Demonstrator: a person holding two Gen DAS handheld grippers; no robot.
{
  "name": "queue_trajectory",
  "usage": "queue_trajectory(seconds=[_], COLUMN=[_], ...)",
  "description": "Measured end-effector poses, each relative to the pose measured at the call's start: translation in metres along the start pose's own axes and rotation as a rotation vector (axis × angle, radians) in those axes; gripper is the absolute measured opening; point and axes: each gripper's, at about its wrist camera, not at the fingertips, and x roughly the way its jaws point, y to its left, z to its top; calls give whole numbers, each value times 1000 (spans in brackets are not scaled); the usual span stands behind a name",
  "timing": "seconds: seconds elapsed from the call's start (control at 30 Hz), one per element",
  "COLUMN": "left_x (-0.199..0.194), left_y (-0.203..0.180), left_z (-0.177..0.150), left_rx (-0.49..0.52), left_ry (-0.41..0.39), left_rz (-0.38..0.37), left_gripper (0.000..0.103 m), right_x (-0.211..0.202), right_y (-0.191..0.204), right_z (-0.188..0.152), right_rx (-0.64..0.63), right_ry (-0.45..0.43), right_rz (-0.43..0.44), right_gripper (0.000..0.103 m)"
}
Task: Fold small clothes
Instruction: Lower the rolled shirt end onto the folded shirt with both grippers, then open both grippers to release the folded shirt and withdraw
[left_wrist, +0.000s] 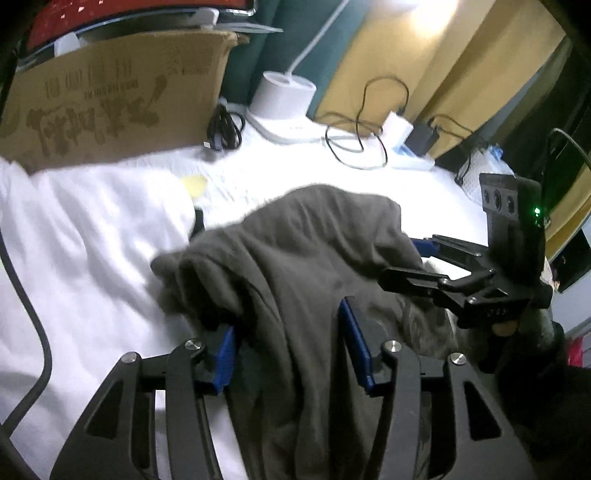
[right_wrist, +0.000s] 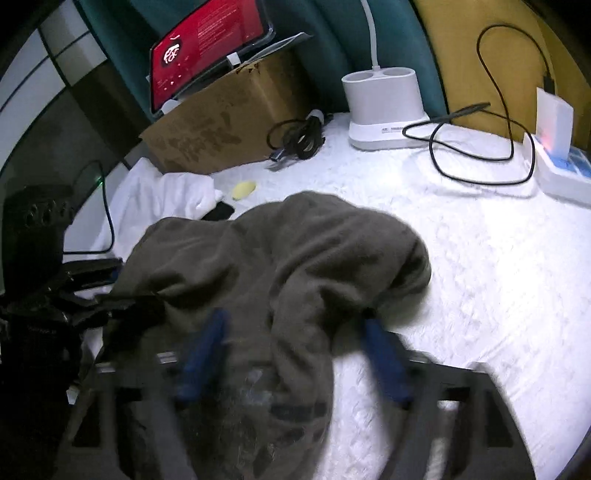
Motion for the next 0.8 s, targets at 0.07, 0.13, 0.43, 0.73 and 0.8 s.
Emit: queue_trajectory(seconds=[0.07,0.13,0.43,0.73,0.8], left_x=[5,15,10,2,0], left_y=[7,9,2,1,-2], left_z=[4,6,1,-10,-12], left_rx=[-4,5,112,90,115], left_ry=[6,14,-38,-45,-50], left_rz=[8,19,168,232,269], left_gripper=[52,51,35,35,36], right_x=[-3,-5,13,1,-4], right_y=[-3,-9,-26,-43,-39], right_z=[9,15,29,31,30], right_rx=[10,34,-16,-6,-28], right_ry=[-36,-63,-66,-84,-90], right_rz=[-8,2,-171,-285,-324], right_gripper=[82,81,59,59,60])
